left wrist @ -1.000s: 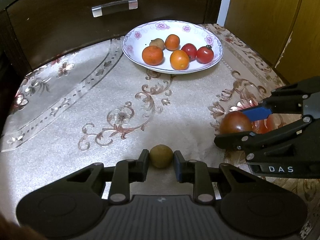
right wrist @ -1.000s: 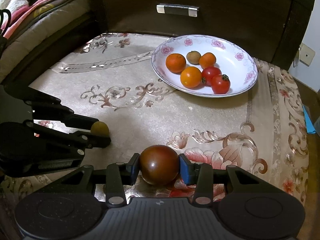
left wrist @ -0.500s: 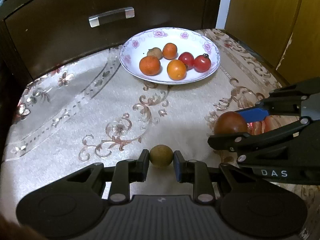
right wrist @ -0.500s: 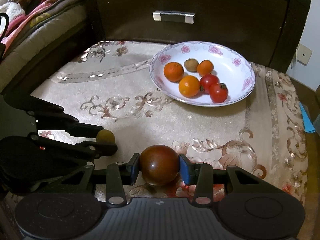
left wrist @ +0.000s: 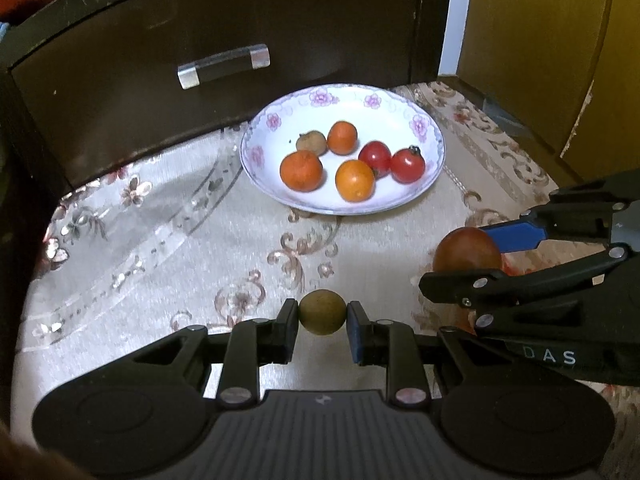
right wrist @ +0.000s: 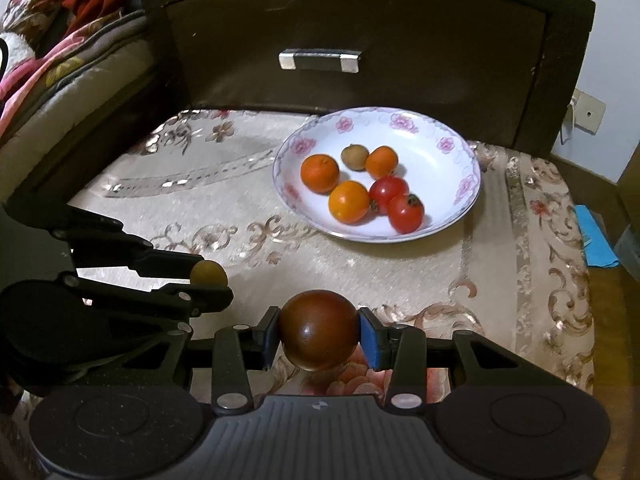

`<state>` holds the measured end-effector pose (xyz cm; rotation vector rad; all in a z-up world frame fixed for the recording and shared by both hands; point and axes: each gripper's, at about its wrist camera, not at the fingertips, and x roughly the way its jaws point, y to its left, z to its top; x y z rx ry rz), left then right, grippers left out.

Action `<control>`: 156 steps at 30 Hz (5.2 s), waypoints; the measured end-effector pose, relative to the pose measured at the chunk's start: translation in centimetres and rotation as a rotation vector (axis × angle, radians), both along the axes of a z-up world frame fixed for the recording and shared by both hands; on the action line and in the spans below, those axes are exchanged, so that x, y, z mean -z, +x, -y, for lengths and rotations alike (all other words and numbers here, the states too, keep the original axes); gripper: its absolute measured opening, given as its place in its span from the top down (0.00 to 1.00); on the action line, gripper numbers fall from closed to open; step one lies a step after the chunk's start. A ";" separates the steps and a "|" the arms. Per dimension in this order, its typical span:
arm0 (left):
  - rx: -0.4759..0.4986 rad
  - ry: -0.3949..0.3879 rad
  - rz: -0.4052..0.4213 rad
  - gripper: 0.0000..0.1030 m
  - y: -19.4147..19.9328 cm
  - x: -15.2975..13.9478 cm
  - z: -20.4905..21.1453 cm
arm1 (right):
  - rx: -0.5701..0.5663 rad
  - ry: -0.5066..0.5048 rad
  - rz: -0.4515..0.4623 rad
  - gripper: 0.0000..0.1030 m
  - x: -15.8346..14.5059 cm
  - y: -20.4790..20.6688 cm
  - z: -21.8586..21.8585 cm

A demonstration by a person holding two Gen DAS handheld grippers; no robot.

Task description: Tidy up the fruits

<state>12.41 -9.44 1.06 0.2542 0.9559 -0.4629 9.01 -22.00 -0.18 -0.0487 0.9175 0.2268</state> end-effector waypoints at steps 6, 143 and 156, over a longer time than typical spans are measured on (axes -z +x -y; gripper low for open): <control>-0.007 -0.004 0.025 0.67 0.6 -0.6 0.6 | 0.025 0.009 0.024 0.66 -0.7 0.4 0.6; -0.259 -0.050 0.171 0.00 -9.8 -4.5 -2.8 | 0.222 0.124 0.082 0.51 -4.0 -8.9 2.3; -0.263 -0.021 0.180 0.00 -10.6 -4.2 -3.4 | 0.202 0.115 0.056 0.51 -3.4 -9.8 1.1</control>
